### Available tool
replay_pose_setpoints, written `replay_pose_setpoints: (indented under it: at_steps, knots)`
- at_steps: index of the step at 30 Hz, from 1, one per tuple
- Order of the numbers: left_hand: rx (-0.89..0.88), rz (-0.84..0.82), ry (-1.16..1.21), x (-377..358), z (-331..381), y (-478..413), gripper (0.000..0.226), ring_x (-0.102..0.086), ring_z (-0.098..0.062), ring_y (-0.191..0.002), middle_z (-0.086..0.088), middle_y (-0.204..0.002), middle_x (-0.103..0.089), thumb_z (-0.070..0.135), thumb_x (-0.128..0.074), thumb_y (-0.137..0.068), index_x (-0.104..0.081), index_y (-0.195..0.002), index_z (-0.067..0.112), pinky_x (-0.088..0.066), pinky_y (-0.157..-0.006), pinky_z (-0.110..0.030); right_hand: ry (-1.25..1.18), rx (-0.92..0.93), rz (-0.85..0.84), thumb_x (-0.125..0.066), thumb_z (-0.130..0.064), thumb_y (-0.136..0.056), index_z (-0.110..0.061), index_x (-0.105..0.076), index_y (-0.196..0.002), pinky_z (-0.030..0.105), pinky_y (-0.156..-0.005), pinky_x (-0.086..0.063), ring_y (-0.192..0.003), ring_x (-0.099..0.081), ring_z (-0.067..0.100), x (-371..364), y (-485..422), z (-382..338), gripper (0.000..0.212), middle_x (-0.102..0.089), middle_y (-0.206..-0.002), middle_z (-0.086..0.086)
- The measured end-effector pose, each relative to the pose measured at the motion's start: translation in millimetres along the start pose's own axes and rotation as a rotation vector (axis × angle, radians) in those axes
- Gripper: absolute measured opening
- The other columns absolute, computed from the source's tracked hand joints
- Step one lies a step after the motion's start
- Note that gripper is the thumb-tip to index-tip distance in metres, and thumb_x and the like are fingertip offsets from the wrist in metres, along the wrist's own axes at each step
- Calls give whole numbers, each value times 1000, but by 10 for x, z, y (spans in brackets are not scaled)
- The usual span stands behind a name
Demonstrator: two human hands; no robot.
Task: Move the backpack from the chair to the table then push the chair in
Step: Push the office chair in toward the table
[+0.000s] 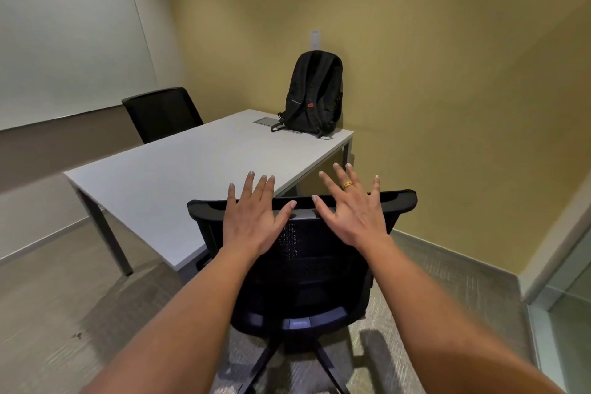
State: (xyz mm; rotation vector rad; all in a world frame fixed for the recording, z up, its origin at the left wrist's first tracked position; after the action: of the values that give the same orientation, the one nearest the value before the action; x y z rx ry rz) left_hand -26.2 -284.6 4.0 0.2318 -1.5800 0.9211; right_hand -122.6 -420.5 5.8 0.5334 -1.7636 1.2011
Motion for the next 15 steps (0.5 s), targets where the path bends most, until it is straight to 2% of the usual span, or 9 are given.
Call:
replay_pose_setpoints:
  at_steps: [15]
  knots:
    - [188, 48, -49, -559, 587, -1008, 86, -2, -20, -144, 0, -154, -21, 68, 7, -77, -15, -144, 20, -5, -115, -46, -71, 146, -108, -15, -66, -86, -39, -8, -142, 59, -106, 11, -141, 7, 12, -567, -1094, 1013, 63, -5, -156, -5]
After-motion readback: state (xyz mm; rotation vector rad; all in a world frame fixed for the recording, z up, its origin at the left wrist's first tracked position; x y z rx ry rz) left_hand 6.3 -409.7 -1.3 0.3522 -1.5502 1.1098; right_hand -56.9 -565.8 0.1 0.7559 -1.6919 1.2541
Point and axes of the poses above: each hand's wrist, its own y-axis away from the middle knuckle, its own x-axis out of the back of the hand, z = x × y, the point moved 9 cm from there along -y, towards the middle knuckle
